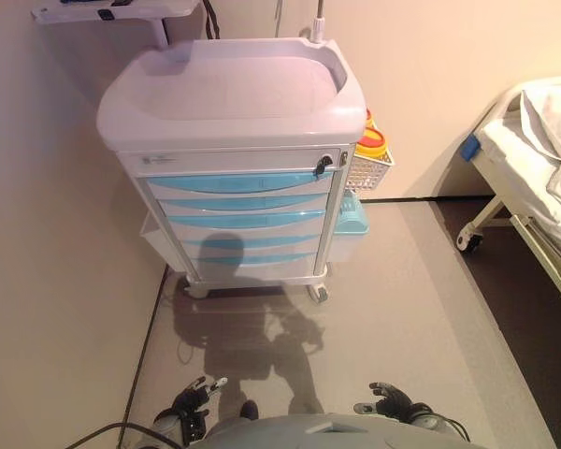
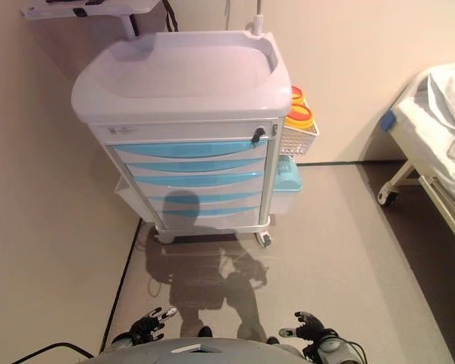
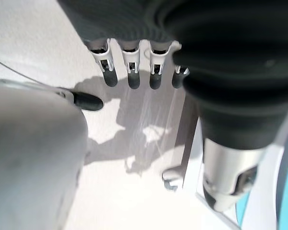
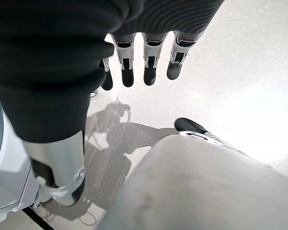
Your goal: Open the drawer and pick up the medicine
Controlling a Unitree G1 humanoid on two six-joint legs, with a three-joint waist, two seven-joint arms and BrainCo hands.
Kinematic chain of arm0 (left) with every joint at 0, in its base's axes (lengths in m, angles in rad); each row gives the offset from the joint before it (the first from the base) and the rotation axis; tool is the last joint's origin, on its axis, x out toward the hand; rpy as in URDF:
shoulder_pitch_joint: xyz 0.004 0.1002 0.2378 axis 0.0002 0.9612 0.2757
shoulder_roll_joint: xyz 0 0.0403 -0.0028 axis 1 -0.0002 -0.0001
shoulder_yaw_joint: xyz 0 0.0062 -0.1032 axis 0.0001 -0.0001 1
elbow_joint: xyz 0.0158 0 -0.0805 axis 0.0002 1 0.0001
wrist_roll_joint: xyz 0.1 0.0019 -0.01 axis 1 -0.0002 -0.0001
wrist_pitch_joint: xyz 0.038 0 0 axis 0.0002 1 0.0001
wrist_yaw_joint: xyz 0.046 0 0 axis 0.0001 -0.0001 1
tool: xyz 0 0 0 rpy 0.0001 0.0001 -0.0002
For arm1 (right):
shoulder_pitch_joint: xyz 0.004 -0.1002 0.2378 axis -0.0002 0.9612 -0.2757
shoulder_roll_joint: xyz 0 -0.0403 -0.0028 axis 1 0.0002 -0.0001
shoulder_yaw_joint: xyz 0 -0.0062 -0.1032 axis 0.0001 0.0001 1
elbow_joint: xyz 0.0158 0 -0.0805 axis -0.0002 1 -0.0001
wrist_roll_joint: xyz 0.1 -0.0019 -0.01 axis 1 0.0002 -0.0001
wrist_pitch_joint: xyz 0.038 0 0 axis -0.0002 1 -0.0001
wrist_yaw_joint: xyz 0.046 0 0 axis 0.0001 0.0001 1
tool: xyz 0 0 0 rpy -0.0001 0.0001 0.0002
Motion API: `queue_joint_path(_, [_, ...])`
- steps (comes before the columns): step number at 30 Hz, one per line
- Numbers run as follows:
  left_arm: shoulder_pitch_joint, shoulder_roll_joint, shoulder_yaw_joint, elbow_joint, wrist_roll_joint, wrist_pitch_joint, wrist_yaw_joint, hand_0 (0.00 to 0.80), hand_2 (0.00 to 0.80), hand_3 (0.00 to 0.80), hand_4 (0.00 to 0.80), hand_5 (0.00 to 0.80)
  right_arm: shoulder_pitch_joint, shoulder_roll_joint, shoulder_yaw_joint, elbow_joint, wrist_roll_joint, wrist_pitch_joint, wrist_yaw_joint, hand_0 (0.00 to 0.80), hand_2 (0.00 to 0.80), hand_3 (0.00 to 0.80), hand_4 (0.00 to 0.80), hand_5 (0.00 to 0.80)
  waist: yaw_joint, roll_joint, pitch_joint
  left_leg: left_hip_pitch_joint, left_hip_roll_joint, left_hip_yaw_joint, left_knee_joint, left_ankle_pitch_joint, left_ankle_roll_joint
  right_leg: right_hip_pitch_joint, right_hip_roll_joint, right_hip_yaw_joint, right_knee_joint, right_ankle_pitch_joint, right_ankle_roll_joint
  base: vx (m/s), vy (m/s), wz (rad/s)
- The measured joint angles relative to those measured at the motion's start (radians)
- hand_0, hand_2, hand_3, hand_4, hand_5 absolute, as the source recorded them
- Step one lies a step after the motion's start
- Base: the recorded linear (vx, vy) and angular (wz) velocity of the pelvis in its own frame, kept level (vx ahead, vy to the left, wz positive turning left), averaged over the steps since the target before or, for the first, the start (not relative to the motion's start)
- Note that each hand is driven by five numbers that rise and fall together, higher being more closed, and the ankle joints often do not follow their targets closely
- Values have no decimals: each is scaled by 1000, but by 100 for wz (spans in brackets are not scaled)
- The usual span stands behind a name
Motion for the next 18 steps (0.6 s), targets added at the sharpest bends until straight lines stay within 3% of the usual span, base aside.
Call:
queue_joint_path(10, [0,0,-1,0,0,2,-60,0,0,0,0,0,18,1,-26,0,-1,0,6,0,0,0,0,0,-4,3,-13,-1,1,9,0,0,0,-3,0,4,0,1,-1,10,5,-2])
queue_joint_path(18, [-1,1,0,19,42,51,31,0,0,0,0,0,20,3,-25,0,-1,1,6,0,0,0,0,0,-4,3,-13,1,0,9,0,0,0,-3,0,4,0,1,-1,42,7,0])
